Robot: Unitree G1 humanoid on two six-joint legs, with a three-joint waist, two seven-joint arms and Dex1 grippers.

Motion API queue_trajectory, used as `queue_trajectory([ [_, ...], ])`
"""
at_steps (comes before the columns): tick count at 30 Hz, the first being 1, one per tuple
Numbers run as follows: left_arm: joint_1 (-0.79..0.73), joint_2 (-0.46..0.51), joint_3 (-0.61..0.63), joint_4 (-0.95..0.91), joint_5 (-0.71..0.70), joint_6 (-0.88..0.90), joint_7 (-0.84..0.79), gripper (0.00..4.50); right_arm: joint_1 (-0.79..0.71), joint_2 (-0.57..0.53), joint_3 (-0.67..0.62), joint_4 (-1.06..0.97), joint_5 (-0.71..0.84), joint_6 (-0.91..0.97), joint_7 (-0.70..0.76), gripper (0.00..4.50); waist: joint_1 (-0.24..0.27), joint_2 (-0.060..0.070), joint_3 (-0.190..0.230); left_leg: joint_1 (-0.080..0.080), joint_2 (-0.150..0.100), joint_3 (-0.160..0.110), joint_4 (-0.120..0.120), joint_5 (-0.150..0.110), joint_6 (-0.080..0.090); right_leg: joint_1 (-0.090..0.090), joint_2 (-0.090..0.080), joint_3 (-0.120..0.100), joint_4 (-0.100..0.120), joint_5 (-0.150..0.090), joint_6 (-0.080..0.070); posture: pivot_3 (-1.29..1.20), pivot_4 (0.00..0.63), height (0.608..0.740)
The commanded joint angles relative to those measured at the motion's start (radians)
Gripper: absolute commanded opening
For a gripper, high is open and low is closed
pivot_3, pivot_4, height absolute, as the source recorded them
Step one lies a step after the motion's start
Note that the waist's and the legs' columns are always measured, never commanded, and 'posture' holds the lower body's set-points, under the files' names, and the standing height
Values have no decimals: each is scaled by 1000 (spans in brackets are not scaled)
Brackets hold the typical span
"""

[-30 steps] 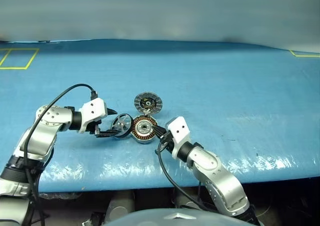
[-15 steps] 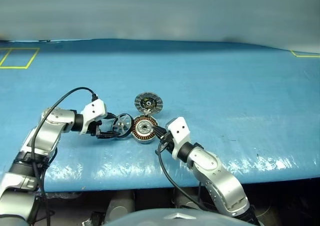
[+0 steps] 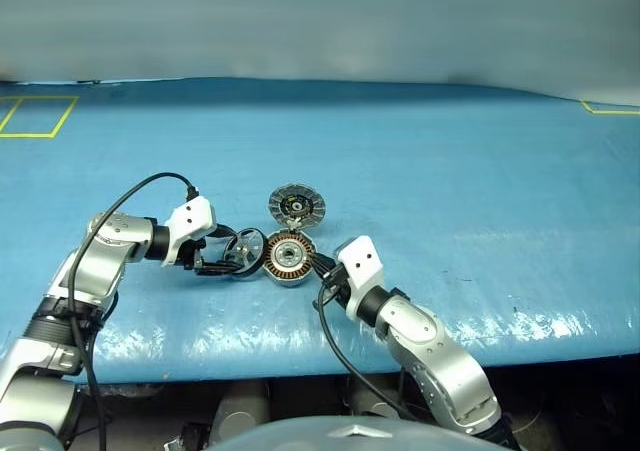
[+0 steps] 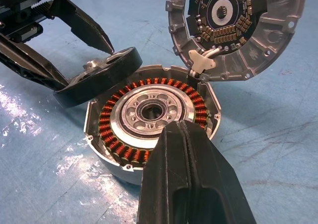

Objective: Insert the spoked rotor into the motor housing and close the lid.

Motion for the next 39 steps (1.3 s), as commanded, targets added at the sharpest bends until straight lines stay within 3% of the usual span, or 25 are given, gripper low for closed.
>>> queue_trajectory([
  [1, 5, 19, 7, -34, -7, -1, -15, 3460, -8, 7, -3, -32, 6, -6, 0, 0, 0, 0, 0, 0, 0, 0, 0, 0, 0, 0, 0, 0, 0, 0, 0, 0, 150, 740],
  [9, 20, 28, 14, -57, -8, 7, -15, 1006, -6, 0, -5, -33, 10, -9, 9, 0, 0, 0, 0, 0, 0, 0, 0, 0, 0, 0, 0, 0, 0, 0, 0, 0, 150, 740],
  [24, 30, 52, 20, -71, -13, 26, -25, 1002, -2, -6, -7, -39, 13, -16, 12, 0, 0, 0, 0, 0, 0, 0, 0, 0, 0, 0, 0, 0, 0, 0, 0, 0, 150, 740],
  [35, 113, 139, 170, -205, -108, 77, -10, 991, 45, -58, -65, -73, 84, -91, 103, 0, 0, 0, 2, -1, 1, 0, -2, 0, 0, -2, 0, -1, 0, -2, -1, 0, 150, 740],
  [39, 126, 112, 207, -309, -183, 138, 17, 991, 72, -96, -71, -30, 42, -242, 133, 0, 2, 0, 2, -1, 1, 0, -2, 0, 0, -1, -1, 0, -1, -2, 0, 0, 150, 740],
])
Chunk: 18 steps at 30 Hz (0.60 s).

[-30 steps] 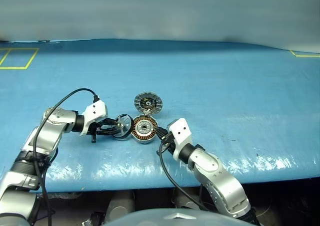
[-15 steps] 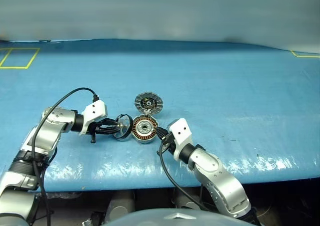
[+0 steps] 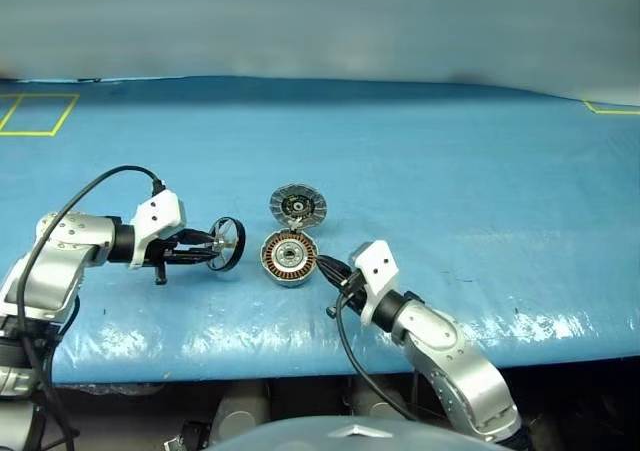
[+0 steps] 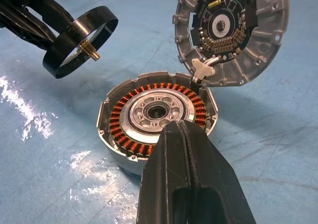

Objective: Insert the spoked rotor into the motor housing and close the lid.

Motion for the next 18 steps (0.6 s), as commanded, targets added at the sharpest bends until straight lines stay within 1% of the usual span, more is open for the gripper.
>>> queue_trajectory([
  [1, -6, -19, 53, -109, -94, 60, 20, 991, 13, -18, -13, 13, -8, -123, 37, 0, 0, -1, 0, 0, 0, 0, 0, 0, 0, 0, 0, 0, 0, 0, 0, 0, 150, 740],
  [4, -16, -7, 18, -156, -115, 83, -5, 991, 20, -28, -13, 47, 0, -169, 63, 0, -1, -1, 1, 0, 0, 0, 0, 0, 0, 0, 0, 0, 0, 0, 0, 0, 150, 740],
  [10, -87, -11, -128, -213, -47, 109, 2, 991, 41, -21, -8, 94, -12, -204, 60, 0, 1, -1, 1, 1, 0, 0, 0, 0, 0, 0, 1, 0, 1, 0, 0, 0, 150, 740],
  [14, -164, -53, -204, -218, -42, 127, 0, 991, 65, -13, -8, 92, -8, -207, 56, 0, 2, -1, 1, 1, 0, 0, 1, 0, 0, 1, 1, 0, 1, 0, 0, 0, 150, 740],
  [18, -247, -89, -271, -180, -15, 144, -2, 991, 83, -12, 0, 89, -26, -215, 44, 0, 2, -2, 2, 0, 0, 0, 1, 0, 0, 1, 1, 0, 0, 0, 0, 0, 150, 740],
])
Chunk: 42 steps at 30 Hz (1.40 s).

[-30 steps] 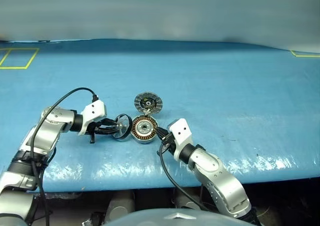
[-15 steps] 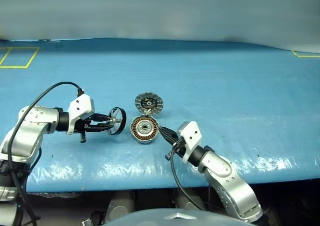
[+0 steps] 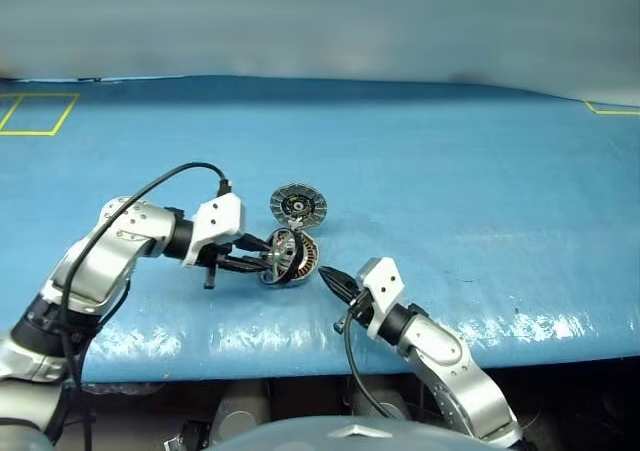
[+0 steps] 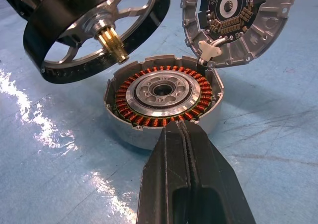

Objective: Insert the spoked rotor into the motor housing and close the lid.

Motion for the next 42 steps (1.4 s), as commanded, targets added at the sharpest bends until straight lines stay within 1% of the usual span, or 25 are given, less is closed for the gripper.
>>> queue_trajectory([
  [1, -61, -22, -34, 14, 28, 1, -2, 991, 11, 6, 0, -23, -13, -26, -13, 0, -3, 0, 0, 0, 0, 0, 0, 0, 0, 0, 0, 0, 0, 0, 0, 0, 150, 740],
  [7, -104, -43, -89, 83, 94, -26, 7, 991, 17, 19, 2, -21, -28, -28, -30, 0, -5, 0, 0, 0, 0, 0, 0, 0, 0, 0, 0, 0, 0, 0, 0, 0, 150, 740],
  [15, -114, -56, -104, 139, 152, -38, 22, 991, 20, 28, 5, -21, -38, -24, -39, 0, -1, 0, 0, 0, 0, 0, 0, 0, 0, 0, 0, 0, 0, 0, 0, 0, 150, 740],
  [22, -111, -55, -101, 135, 161, -38, 27, 991, 14, 32, 5, -17, -43, -19, -37, 0, -1, 0, 0, 1, 0, 0, 0, 0, 0, 0, 0, 0, 0, 0, 0, 0, 150, 740],
  [35, -127, -24, -87, 94, 152, -18, 9, 991, 8, 44, 4, -7, -52, -15, -43, 0, -4, 0, 0, 1, 0, 0, 0, 0, 0, 0, 0, 0, 1, 0, 0, 0, 150, 740],
  [42, -124, -10, -102, 91, 163, -16, 4, 991, -4, 50, 8, 3, -57, -14, -44, 0, -3, 0, 0, 0, 0, 0, 0, 0, 0, 0, 0, 0, 1, 0, 0, 0, 150, 740],
])
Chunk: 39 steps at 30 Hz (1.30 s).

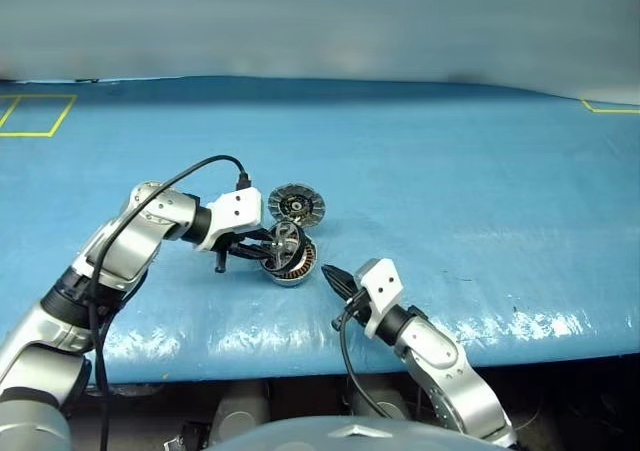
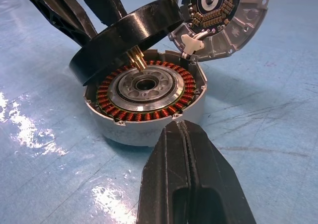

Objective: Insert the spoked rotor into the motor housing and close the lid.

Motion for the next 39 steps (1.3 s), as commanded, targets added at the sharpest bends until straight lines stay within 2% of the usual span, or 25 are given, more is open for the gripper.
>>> queue_trajectory([
  [1, -15, 15, 8, -29, 20, -1, -2, 991, -7, 5, 4, -16, 1, -13, 0, 0, 0, 0, 0, 0, 0, 0, 0, 0, 0, 0, 0, 0, 0, 0, 0, 0, 150, 740],
  [16, -49, -18, -32, 4, 55, -21, -30, 991, -6, 3, 1, -16, -6, -11, -11, 0, 0, 0, 0, 0, 0, 0, 0, 0, 0, 0, 0, 0, 0, 0, 0, 0, 150, 740],
  [26, -61, -28, -31, 8, 55, -26, -63, 4320, -3, 5, -3, -17, -10, -11, -15, 0, 0, 0, 0, 0, 0, 0, 0, 0, 0, 0, 0, 0, 0, 0, 0, 0, 150, 740],
  [27, -61, -30, -25, 6, 50, -26, -64, 4433, -3, 4, -4, -18, -10, -10, -15, 0, 0, 0, 0, 0, 0, 0, 0, 0, 0, 0, 0, 0, 0, 0, 0, 0, 150, 740],
  [30, -47, -41, 23, -24, -20, 1, -74, 4433, -1, 2, -9, -21, -8, -8, -14, 0, 0, 0, 0, 0, 0, 0, 0, 0, 0, 0, 0, 0, 0, 0, 0, 0, 150, 740],
  [31, -40, -45, 44, -37, -56, 25, -78, 4235, 0, 2, -12, -23, -6, -7, -14, 0, 0, 0, 0, 0, 0, 0, 0, 0, 0, 0, 0, 0, 0, 0, 0, 0, 150, 740],
  [33, -17, -42, 82, -64, -117, 62, -87, 3770, 2, -1, -18, -28, -4, -7, -15, 0, -2, 0, 0, 0, 0, 0, 0, 0, 0, 0, 0, 0, 0, 0, 0, 0, 150, 740],
  [39, 90, -36, 187, -149, -241, 130, -43, 1763, 3, -6, -47, -41, 5, 2, -19, 0, -1, 0, 0, 0, 0, 0, 0, 0, 0, 0, 0, 0, 0, 0, 0, 0, 150, 740],
])
